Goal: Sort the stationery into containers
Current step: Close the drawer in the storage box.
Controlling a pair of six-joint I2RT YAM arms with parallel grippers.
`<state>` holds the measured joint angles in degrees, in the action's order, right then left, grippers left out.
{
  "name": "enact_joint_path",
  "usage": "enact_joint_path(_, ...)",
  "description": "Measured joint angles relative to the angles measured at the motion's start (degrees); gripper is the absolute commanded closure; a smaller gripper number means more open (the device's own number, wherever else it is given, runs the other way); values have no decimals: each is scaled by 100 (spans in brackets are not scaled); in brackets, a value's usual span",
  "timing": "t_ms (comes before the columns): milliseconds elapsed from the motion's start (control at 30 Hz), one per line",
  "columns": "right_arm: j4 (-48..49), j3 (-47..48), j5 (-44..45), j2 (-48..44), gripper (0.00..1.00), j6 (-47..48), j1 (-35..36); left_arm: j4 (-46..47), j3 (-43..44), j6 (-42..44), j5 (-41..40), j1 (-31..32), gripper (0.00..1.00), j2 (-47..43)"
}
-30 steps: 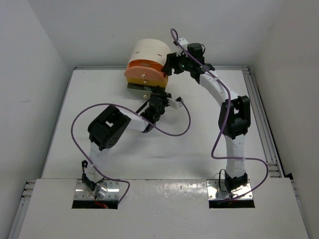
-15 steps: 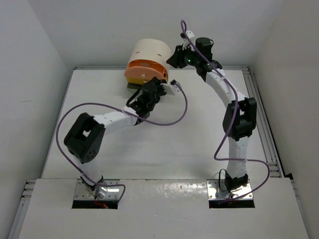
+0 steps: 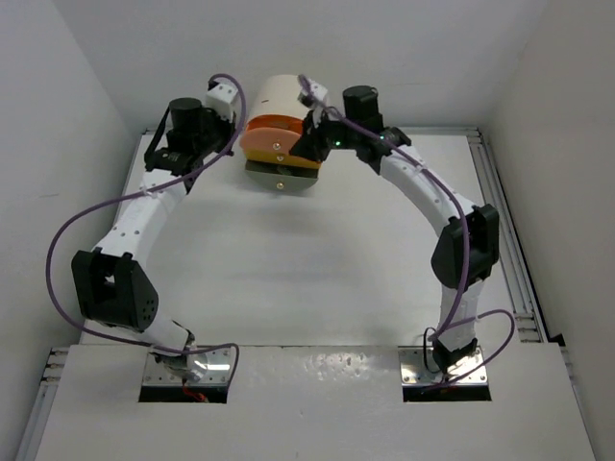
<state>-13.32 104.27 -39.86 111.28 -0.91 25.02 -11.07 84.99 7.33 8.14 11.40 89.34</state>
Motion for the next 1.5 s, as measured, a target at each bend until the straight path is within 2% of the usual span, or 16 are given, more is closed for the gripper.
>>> enact_joint_path(100, -271, -39, 413, 2, 100, 669, 490, -144, -400, -487, 623, -306, 100, -190)
enact_joint_path(267, -162, -131, 1351, 173, 100, 1388, 1102, 87, -1252, -1193, 1884, -702, 100, -361)
enact_joint_path(467, 374, 127, 2524, 1005, 100, 1753, 1023, 909, -2275, -2315, 2962, -1296, 100, -356)
enact_joint_path(600, 509, 511, 3112, 1655, 100, 1934, 916, 1875, -2793, -3257, 3412, -1464, 100, -208)
enact_joint_path(800, 833, 640, 3644, 1985, 100, 2083, 811, 3246, -3790, -4527, 3366, -1261, 100, -127)
enact_joint_path(933, 1268, 640, 3888, 1989, 92, 2083, 815, 4094, -4207, -5270, 3067, -1156, 100, 157)
enact_joint_path(1000, 1475, 640, 3923, 1989, 87, 2046, 824, 4336, -4288, -5532, 2900, -1095, 100, 354)
enact_joint_path(1300, 1821, 632, 3670, 1786, 79, 1488, 807, 5292, -4122, -6288, 2404, -686, 100, 1550)
enact_joint_path(1367, 1897, 678, 3617, 1722, 67, 1397, 800, 5643, -4120, -6590, 2286, -625, 100, 1875)
enact_joint_path(1400, 1987, 728, 3578, 1714, 56, 1362, 796, 5796, -4120, -6714, 2203, -592, 100, 2002)
enact_joint_path(1500, 2387, 837, 3521, 1692, 47, 1316, 800, 6177, -4120, -6988, 2000, -481, 100, 2218)
